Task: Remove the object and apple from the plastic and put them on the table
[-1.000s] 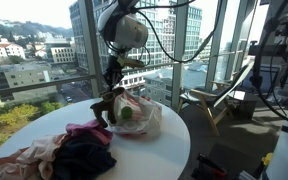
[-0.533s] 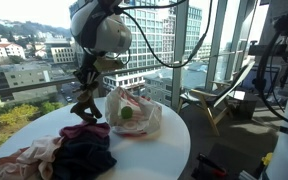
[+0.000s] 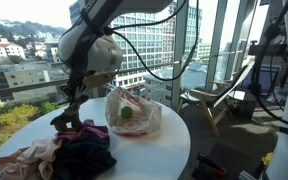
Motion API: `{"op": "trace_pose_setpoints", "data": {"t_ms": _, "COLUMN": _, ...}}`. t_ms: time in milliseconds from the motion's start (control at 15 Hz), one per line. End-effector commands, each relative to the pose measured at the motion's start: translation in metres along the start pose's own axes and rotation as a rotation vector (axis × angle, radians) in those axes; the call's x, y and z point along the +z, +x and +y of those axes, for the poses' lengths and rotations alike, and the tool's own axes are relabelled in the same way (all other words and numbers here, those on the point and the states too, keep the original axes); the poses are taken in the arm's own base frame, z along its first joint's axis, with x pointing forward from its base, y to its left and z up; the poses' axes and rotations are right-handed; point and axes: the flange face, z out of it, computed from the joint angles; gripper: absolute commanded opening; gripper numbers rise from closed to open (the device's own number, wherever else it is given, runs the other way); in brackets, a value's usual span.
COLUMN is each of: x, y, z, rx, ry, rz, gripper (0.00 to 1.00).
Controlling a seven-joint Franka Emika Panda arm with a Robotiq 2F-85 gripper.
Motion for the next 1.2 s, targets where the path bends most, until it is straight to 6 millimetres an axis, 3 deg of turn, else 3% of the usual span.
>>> {"op": "trace_pose_setpoints", "data": {"t_ms": 0, "x": 0.017, "y": -0.004, "z": -0.013, "rx": -0.022, "ry": 0.089, "rz": 0.014, "gripper": 0.27}}
{"op": "trace_pose_setpoints", "data": {"t_ms": 133, "x": 0.018, "y": -0.006, "z": -0.014, "rx": -0.012, "ry": 0.110, "rz": 0.020, "gripper": 0.40}}
{"op": "trace_pose_setpoints", "data": {"t_ms": 333, "x": 0.007, "y": -0.006, "z": 0.006, "rx": 0.037, "ry": 0.068, "rz": 0.036, "gripper": 0.64}}
{"op": "trace_pose_setpoints", "data": {"t_ms": 667, "x": -0.010, "y": -0.033, "z": 0.084, "rx": 0.149, "ry": -0.079, "rz": -0.052, "gripper": 0.99}}
{"op": "trace_pose_setpoints", "data": {"t_ms": 933, "x": -0.002, "y": -0.065, "z": 0.155, "rx": 0.286, "ry": -0.181, "rz": -0.126, "gripper": 1.00}}
{"op": "trace_pose_setpoints", "data": {"t_ms": 1133, "x": 0.011, "y": -0.086, "z": 0.188, "rx": 0.368, "ry": -0.223, "rz": -0.217, "gripper": 1.00}}
